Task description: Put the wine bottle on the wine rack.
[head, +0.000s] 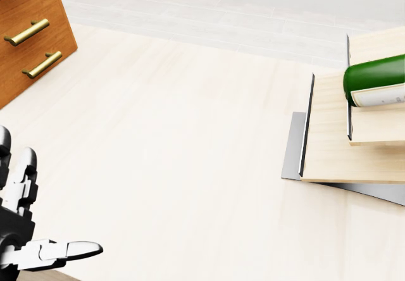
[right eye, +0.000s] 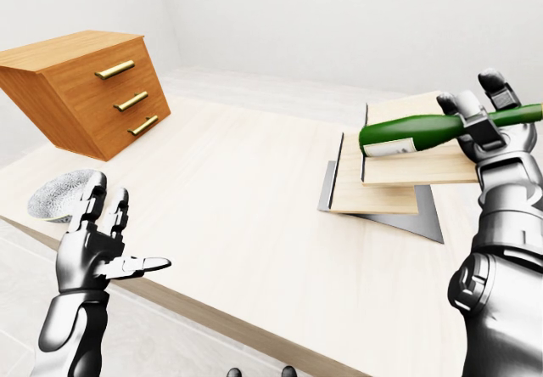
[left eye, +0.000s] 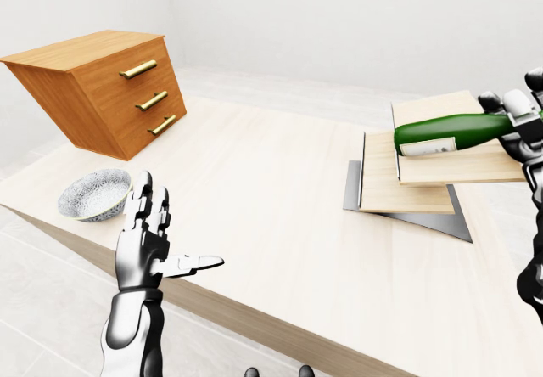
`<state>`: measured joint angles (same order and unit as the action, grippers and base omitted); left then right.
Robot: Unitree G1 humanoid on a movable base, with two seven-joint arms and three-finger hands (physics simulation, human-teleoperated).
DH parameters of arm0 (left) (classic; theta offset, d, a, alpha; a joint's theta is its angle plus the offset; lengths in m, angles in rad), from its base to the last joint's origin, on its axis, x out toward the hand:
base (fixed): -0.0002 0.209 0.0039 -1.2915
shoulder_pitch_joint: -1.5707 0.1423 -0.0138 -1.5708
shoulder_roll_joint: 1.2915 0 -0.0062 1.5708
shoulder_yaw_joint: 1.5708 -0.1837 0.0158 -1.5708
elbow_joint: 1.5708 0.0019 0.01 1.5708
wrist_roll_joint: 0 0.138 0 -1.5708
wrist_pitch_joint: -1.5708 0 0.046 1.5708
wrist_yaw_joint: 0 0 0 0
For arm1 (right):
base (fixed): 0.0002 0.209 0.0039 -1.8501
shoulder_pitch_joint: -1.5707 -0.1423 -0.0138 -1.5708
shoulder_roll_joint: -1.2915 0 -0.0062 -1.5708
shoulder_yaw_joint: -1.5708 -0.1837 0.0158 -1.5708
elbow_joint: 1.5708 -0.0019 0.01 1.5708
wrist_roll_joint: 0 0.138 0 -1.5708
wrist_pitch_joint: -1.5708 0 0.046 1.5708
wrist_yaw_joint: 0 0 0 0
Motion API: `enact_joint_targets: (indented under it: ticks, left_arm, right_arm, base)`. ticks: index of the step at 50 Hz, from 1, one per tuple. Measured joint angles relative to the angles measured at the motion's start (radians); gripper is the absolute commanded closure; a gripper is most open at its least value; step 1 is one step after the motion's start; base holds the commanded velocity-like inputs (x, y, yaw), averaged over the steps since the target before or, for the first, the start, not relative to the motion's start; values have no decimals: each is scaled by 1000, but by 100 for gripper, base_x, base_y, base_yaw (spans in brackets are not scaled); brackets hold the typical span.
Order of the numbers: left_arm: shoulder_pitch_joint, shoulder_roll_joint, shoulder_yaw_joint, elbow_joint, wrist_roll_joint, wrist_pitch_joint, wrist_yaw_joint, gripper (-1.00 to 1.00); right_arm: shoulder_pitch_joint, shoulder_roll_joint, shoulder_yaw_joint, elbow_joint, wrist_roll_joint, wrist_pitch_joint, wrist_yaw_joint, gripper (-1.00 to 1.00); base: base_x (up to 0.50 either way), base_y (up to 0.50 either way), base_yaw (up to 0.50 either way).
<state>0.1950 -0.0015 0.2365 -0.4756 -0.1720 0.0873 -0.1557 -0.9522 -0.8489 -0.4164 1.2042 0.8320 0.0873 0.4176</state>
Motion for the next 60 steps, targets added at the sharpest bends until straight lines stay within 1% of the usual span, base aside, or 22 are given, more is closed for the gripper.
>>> enact_joint_targets:
  ticks: [2, 4, 5, 6, 7, 8, 9, 10, 11, 33, 60]
  left_arm:
    - [0, 0, 0, 0, 0, 0, 0, -100]
    - [-1, 0, 0, 1, 0, 0, 0, -100]
    - [-1, 0, 0, 1, 1, 0, 0, -100]
    - [-1, 0, 0, 2, 1, 0, 0, -100]
    - [-1, 0, -1, 2, 1, 0, 0, -100]
    - [-2, 0, -1, 2, 1, 0, -1, -100]
    - [-2, 0, -1, 3, 1, 0, -1, -100]
    - [-2, 0, -1, 3, 1, 0, -1, -100]
    - [-2, 0, -1, 3, 1, 0, -1, -100]
    - [-2, 1, 3, 12, 0, -3, -4, -100]
    - [4, -1, 2, 11, 0, -5, -7, -100]
  right_arm:
    - [4, -3, 2, -2, 1, 0, -2, 10]
    - [7, -4, 3, -3, 7, 0, -1, 0]
    - [9, -5, 3, -4, 9, 0, -1, -6]
    - [10, -5, 3, -5, 12, 0, -1, -22]
    - [11, -6, 3, -6, 15, 0, -1, -31]
    - [11, -6, 4, -7, 17, 0, -2, -31]
    - [12, -7, 4, -8, 20, 0, -2, -65]
    - [13, -7, 4, -9, 22, 0, -3, -87]
    - [14, -8, 4, -10, 24, 0, -3, -100]
    - [61, -56, 1, -23, 17, 0, -26, -100]
    - [167, -147, -37, -93, 82, 0, -46, -100]
  base:
    - [0, 0, 0]
    - [0, 0, 0]
    - [0, 0, 0]
    - [0, 0, 0]
    - [0, 0, 0]
    - [0, 0, 0]
    - [0, 0, 0]
    - [0, 0, 0]
    - [0, 0, 0]
    - [0, 0, 0]
    - [0, 0, 0]
